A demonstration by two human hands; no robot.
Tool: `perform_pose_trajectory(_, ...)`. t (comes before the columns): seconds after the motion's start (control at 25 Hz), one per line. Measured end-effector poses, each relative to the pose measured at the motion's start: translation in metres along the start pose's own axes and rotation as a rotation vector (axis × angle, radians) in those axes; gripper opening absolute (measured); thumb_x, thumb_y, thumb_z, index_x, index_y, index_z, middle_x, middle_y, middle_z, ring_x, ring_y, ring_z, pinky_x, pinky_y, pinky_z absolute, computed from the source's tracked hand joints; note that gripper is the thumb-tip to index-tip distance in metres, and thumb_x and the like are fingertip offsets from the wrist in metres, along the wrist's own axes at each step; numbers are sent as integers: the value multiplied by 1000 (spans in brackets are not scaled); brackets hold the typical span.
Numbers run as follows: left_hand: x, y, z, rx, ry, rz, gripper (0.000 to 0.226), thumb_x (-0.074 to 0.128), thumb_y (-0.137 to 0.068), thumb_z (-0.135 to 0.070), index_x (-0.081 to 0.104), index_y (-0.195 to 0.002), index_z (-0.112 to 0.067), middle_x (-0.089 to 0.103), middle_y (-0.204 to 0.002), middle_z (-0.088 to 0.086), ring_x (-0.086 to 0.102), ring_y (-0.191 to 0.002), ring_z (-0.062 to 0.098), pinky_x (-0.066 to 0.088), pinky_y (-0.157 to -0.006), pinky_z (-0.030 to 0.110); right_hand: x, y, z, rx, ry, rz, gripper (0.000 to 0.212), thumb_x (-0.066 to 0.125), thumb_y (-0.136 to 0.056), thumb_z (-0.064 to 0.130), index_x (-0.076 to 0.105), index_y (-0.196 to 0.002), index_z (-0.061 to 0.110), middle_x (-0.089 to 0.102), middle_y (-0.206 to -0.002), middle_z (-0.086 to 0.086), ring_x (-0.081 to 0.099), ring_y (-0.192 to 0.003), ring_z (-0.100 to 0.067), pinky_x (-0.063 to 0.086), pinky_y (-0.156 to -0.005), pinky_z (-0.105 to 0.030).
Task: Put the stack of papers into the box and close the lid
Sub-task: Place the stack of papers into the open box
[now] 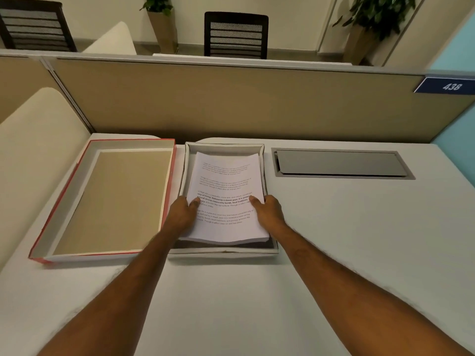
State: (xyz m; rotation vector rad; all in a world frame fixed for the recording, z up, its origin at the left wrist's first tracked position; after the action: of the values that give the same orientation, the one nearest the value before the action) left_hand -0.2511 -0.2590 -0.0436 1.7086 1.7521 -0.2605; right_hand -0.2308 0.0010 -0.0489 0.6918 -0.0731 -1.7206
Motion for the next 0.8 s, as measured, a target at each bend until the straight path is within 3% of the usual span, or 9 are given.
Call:
perform_pose_trajectory(0.12, 1, -13, 7, -35, -20, 5, 33, 47, -98, -37, 46, -105, -5, 59, -116, 20, 58, -95, 29, 48, -76, 36, 9, -11, 1, 11, 40, 3, 43, 55, -97, 34, 53, -126, 1, 63, -130, -15, 65, -110, -31, 53, -82, -32)
perform_pose_trajectory(0.32, 6, -19, 11, -109, -75, -17, 36, 49, -98, -33, 51, -114, 0, 61, -122, 20, 61, -99, 33, 44, -74, 33, 22, -16, 0, 14, 158, 10, 42, 53, -98, 33, 52, -127, 2, 63, -130, -15, 65, -110, -32, 51, -80, -31)
perform_pose_trajectory(0.52, 13, -13, 15, -197, -24, -43, 48, 49, -96, -41, 53, -121, 0, 62, -122, 17, 62, -105, 37, 48, -79, 38, 29, -15, -1, 27, 154, 77, 46, 60, -95, 31, 52, -131, 4, 62, -133, -14, 65, -112, -30, 53, -83, -31)
perform_pose_trajectory(0.68, 10, -6, 14, -198, 29, -96, 52, 54, -94, -40, 49, -125, 2, 60, -127, 19, 61, -110, 39, 46, -78, 36, 29, -10, 2, -29, 177, 68, 57, 67, -90, 27, 45, -137, 3, 58, -138, -13, 61, -120, -29, 54, -95, -36)
perform_pose_trajectory(0.8, 11, 2, 13, -173, 24, -116, 55, 57, -93, -38, 45, -130, 0, 58, -132, 19, 60, -114, 39, 50, -87, 41, 32, -3, 5, -100, 193, 47, 64, 71, -87, 24, 39, -139, 4, 54, -140, -13, 56, -125, -29, 52, -102, -42)
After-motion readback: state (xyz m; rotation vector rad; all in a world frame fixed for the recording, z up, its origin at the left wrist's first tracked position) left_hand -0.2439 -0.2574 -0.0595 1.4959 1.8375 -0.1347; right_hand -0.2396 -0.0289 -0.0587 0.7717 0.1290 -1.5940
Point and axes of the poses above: each hand's wrist, its own y-axis away from the middle knuckle, its own x-axis out of the palm, z = x × y, the point moved 8 cm from there along -y, towards the middle knuckle
